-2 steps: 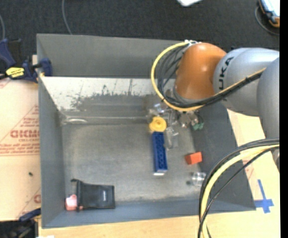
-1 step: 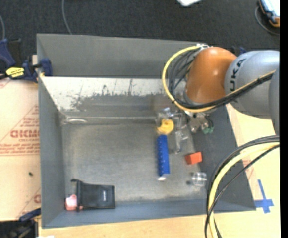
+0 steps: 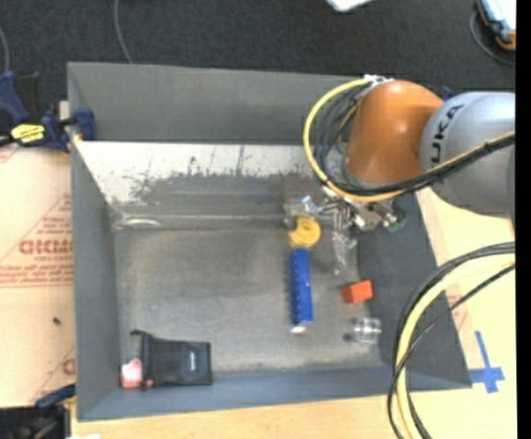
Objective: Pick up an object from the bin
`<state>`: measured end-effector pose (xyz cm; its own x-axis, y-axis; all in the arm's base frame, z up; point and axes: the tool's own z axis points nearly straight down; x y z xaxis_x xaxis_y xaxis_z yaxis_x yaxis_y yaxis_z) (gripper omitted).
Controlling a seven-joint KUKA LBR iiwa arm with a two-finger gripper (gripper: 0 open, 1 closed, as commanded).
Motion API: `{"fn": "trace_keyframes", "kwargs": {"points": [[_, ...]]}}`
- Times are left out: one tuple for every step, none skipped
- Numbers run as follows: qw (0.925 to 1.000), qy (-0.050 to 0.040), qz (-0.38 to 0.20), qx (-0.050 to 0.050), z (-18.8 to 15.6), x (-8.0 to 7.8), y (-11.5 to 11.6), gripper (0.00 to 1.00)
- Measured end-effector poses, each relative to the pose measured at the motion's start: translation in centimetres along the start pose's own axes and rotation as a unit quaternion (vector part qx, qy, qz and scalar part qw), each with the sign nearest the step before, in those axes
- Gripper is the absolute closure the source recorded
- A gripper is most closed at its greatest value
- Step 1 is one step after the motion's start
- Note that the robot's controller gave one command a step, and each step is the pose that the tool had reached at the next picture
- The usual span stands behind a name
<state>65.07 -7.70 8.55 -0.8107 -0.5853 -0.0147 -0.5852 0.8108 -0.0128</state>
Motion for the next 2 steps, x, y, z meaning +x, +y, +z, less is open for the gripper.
{"fn": "trace_keyframes", "kwargs": {"points": [[0.9991, 0.0042, 0.041, -0.004, 1.3, -1.5, 2.2, 0.0], [0.9899, -0.0017, -0.141, 0.003, 1.2, 0.1, 1.4, 0.0]]}}
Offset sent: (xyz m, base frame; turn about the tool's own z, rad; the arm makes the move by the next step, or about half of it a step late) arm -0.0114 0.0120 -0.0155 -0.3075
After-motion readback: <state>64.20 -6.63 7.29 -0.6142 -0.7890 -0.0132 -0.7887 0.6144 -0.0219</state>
